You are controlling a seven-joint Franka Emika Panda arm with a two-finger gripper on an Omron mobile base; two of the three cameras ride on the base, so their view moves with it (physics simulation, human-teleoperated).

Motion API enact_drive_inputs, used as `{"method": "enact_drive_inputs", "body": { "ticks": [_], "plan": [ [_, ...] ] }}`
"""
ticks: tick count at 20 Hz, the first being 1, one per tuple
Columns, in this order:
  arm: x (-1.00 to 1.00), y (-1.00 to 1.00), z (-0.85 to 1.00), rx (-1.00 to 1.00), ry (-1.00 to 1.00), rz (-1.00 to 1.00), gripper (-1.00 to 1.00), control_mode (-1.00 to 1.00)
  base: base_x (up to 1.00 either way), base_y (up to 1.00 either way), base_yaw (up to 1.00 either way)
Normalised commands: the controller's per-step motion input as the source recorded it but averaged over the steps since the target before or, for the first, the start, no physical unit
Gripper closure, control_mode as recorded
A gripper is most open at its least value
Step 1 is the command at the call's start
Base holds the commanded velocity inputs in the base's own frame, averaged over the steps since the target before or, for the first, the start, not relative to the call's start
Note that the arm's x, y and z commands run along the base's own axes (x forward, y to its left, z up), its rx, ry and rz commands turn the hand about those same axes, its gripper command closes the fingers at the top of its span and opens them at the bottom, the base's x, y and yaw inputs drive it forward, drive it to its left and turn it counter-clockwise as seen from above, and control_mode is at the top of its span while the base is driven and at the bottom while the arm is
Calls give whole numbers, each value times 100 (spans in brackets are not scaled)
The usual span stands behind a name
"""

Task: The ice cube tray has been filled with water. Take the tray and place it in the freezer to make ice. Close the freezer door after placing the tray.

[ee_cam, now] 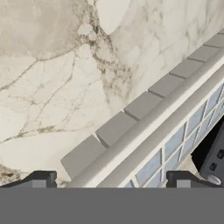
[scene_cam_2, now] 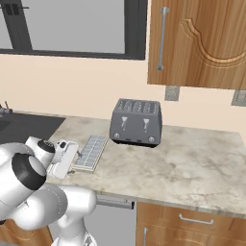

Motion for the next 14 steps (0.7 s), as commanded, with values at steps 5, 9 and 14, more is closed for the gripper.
{"method": "enact_drive_inputs", "body": {
  "ticks": [5,9,14],
  "plan": [
    [0,-46,-19,0,0,0,-100,-100,0,0,0],
    [0,-30,-35,0,-1,5,100,-100,0,0,0],
    [2,-20,-41,4,-3,11,100,-100,0,0,0]
  ]
}}
